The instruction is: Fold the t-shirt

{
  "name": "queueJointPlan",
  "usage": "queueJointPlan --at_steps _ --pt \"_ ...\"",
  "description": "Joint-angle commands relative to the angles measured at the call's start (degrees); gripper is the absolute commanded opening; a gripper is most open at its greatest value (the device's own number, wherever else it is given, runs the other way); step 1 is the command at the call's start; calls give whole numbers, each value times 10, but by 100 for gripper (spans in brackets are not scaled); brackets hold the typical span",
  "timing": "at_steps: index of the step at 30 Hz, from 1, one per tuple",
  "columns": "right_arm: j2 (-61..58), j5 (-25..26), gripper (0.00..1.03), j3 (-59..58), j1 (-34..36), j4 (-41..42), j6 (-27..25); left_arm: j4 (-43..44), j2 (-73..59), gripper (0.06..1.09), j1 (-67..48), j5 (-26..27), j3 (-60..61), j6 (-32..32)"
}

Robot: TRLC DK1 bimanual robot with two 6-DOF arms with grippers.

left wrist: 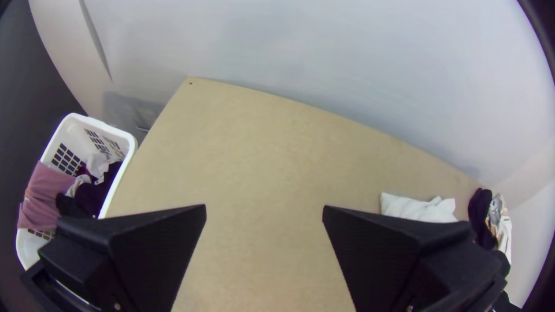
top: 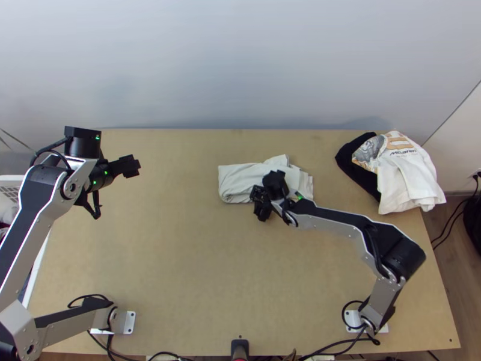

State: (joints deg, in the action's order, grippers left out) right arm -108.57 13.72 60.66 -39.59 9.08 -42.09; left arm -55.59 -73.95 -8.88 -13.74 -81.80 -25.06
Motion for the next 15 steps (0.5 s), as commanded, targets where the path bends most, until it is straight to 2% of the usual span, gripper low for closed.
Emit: queueJointPlan --at_steps 1,2,4,5,6,9,15 --pt "-48 18 98 46 12 16 -9 0 1 104 0 0 3 2" --pt "-55 20 93 53 13 16 -12 0 1 104 0 0 3 2" --pt "-69 27 75 64 14 16 -17 0 0 104 1 0 3 2" --pt "-73 29 58 67 14 16 -20 0 -1 104 1 0 4 2" --pt "-75 29 37 68 14 19 -24 0 -1 104 1 0 3 2" --pt "-77 42 19 62 11 23 -25 1 -1 104 1 0 2 3" --pt "-75 109 8 33 5 107 -30 1 -6 104 0 0 -2 3"
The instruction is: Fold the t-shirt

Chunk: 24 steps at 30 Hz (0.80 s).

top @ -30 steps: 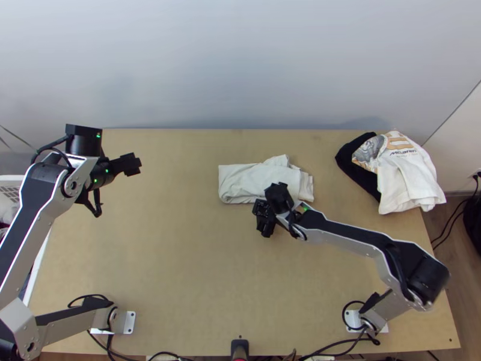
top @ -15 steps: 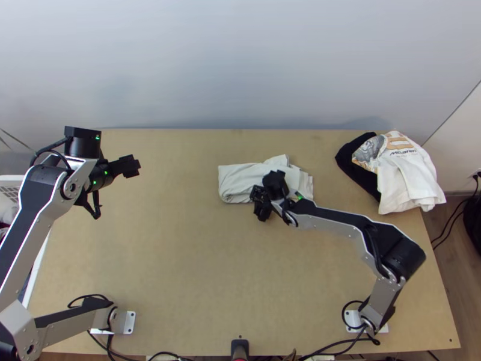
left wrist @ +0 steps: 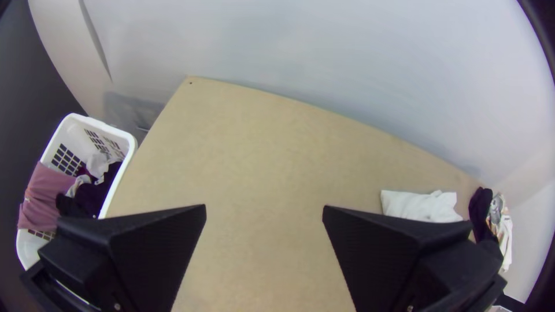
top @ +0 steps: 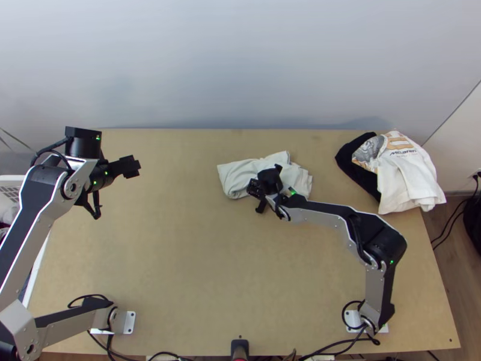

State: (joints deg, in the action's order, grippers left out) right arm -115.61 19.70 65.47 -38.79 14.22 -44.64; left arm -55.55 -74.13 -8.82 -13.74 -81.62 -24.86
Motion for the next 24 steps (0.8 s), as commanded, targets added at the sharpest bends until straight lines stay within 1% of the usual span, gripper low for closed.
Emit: queueJointPlan --at_steps 1,2,6,9,18,24 --pt "0 52 5 -21 -2 69 -4 1 -5 104 -1 0 -5 0" --pt "7 53 3 -30 -2 85 -5 1 -6 104 -1 0 -6 0" --pt "41 66 3 -56 -1 158 -4 1 -6 104 -1 0 -11 0" --pt "71 76 3 -57 0 181 3 0 -5 104 -1 0 -13 -1" --pt "188 99 3 -59 13 183 7 -8 -2 103 -1 -5 -27 -1" --pt "268 111 3 -57 45 181 3 -12 -1 103 2 -10 -27 -1"
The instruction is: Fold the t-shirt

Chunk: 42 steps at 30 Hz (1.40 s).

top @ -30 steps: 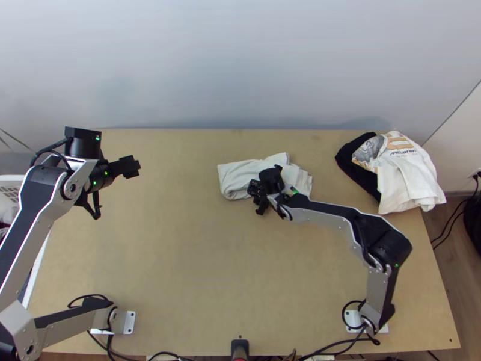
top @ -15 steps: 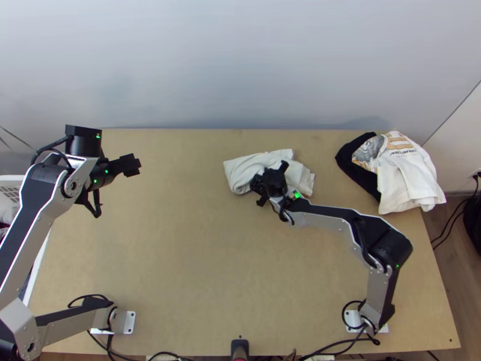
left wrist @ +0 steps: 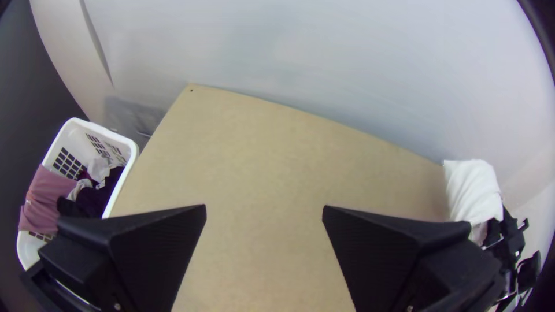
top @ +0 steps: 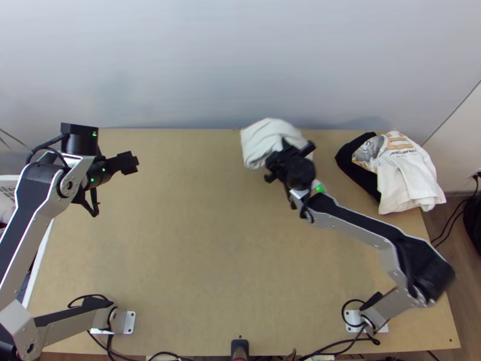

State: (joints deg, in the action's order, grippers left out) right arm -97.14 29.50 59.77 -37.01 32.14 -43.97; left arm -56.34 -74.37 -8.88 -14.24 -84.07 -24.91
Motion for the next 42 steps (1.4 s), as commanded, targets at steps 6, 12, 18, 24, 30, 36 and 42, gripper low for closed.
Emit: queueJointPlan --at_steps 6,12,18,24,30,36,42 --pt "175 19 3 16 107 -16 -20 -4 6 103 5 -6 1 -1" --pt "266 18 3 12 240 -54 -25 -4 13 103 6 -6 8 -1" --pt "320 -33 3 -36 381 -91 -20 -4 20 103 5 -6 22 0" --pt "313 -65 3 -104 496 -92 29 -4 31 103 11 -6 35 3" --pt "225 -64 3 -124 509 -69 71 -4 41 103 26 -6 45 15" --pt "122 -36 3 -103 466 -66 128 -4 54 103 47 -4 53 29" --pt "123 -41 3 -176 452 -70 148 -4 66 103 64 1 64 35"
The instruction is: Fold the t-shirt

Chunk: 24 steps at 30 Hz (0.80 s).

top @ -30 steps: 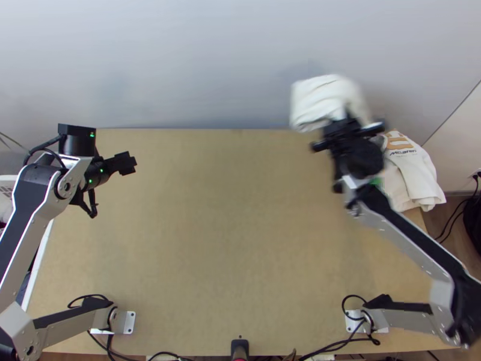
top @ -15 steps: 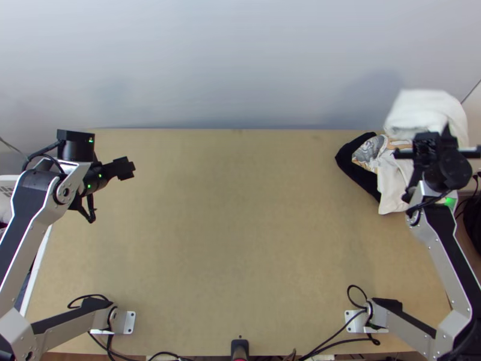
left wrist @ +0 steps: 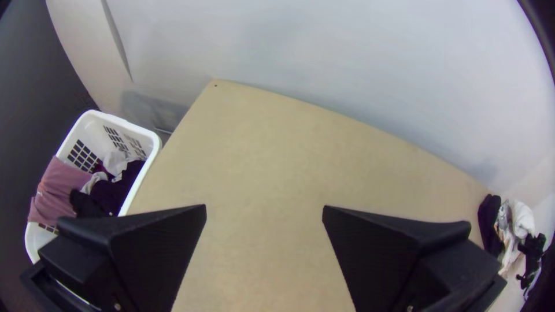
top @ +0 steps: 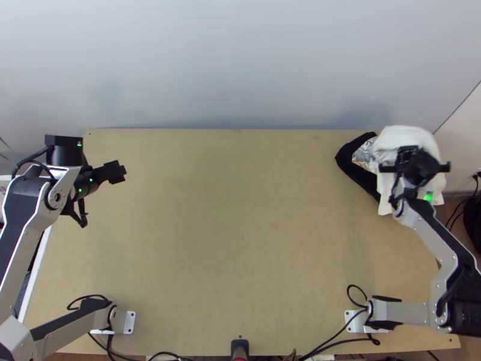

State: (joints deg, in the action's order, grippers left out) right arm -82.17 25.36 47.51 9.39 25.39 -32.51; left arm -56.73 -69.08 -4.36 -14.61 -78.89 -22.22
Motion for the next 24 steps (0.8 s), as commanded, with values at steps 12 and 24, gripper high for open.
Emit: queueJointPlan --at_steps 12,24 --pt "26 -4 70 -27 -46 -135 117 10 8 103 12 5 30 3" --pt "76 -8 99 204 -75 -358 214 7 25 103 22 5 53 4"
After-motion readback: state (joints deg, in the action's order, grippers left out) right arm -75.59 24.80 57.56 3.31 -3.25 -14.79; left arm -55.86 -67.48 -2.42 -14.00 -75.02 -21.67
